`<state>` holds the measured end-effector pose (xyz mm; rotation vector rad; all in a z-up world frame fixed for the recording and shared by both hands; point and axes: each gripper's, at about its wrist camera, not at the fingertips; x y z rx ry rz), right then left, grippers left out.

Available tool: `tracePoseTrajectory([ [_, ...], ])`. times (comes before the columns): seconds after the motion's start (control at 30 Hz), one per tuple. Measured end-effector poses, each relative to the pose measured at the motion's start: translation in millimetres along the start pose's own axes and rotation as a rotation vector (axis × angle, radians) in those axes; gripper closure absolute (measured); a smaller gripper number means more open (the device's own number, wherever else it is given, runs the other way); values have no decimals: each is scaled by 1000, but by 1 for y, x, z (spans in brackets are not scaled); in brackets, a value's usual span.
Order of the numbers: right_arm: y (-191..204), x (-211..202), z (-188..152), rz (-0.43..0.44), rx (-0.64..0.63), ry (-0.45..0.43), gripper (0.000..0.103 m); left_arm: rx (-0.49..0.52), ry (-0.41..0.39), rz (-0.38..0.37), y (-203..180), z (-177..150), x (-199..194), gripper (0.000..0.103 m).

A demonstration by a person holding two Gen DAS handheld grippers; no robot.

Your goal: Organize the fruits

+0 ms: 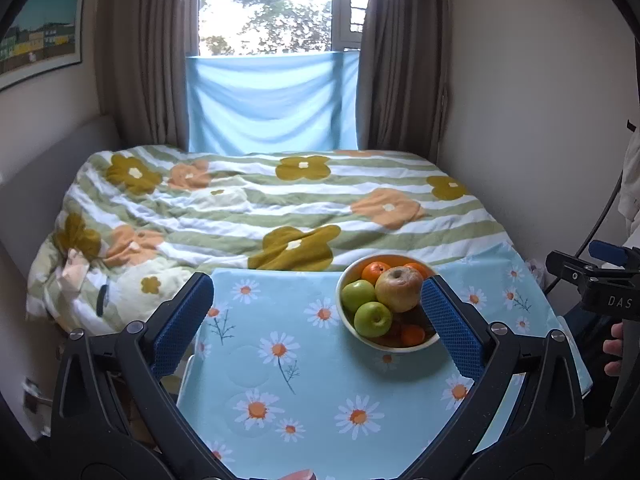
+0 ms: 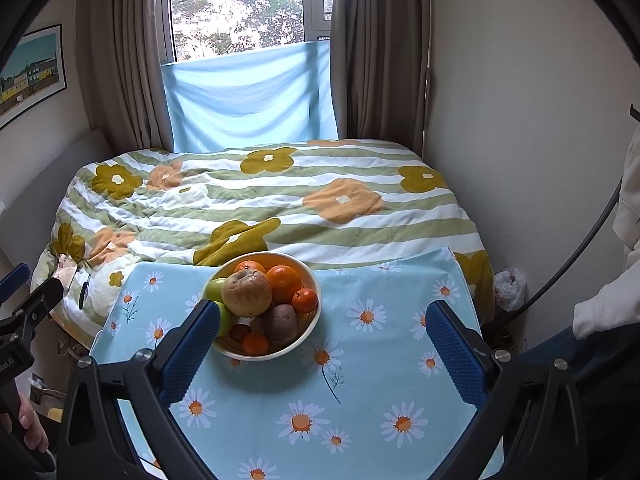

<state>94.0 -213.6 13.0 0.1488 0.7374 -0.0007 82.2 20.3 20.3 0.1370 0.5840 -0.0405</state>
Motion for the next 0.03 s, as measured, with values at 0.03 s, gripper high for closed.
tracePoseTrajectory([
  [0.03, 0, 3, 1, 0, 0, 2, 1, 0, -1, 4, 0, 0, 0, 0],
])
Point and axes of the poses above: each gripper's, at about its wrist camera, not at the fingertips, and x roughly the way its jaws point, y to its left, z to its top, and after that the axes turned 9 degrees about x, right-handed
